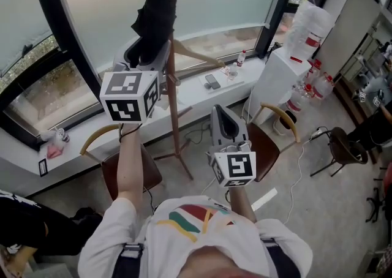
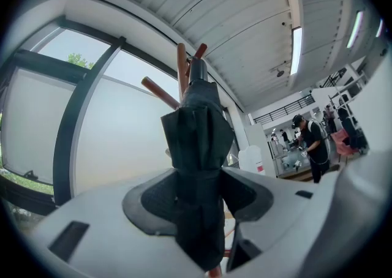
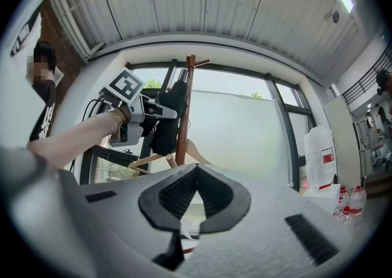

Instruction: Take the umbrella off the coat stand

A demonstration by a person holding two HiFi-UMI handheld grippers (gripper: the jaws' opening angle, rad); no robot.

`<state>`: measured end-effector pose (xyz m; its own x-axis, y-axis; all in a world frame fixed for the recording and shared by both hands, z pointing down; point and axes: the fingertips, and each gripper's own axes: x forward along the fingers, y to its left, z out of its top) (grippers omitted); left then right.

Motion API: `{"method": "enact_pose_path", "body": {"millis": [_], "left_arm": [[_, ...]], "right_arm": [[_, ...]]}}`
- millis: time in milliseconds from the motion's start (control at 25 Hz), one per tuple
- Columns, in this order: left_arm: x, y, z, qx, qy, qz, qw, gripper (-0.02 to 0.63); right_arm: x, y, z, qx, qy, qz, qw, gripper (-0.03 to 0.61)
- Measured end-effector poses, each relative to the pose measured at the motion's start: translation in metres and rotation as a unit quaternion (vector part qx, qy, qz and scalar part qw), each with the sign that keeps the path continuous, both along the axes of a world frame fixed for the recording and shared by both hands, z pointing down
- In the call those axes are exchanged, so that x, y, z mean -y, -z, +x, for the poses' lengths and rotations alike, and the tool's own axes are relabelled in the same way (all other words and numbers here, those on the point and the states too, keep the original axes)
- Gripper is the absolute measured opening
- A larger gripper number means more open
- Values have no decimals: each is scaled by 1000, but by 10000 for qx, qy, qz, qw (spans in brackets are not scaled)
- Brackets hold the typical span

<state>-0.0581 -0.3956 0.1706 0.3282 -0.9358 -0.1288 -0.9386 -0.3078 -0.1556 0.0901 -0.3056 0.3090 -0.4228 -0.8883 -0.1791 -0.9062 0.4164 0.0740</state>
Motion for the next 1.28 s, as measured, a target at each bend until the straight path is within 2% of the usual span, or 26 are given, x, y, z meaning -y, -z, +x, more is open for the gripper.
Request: {"method": "enact_pose_path", "body": {"millis": [360,800,1120,1280], "left_arm": [[-6,49,-7,-35,97,456,9989,215],[-24,97,2,39,110,941,9955,215],[-44,120,1,-41,69,1276,9918,215],[-61,115,-2,-89,115,1403,9900,215]], "right_arm": [[-4,8,2,43,10,104,9999,0],[-8,18,6,84,59,231,9997,0],[-10,29,5,159,124,337,9992,0],[-14,30,1,197,241,341,9989,0]]}}
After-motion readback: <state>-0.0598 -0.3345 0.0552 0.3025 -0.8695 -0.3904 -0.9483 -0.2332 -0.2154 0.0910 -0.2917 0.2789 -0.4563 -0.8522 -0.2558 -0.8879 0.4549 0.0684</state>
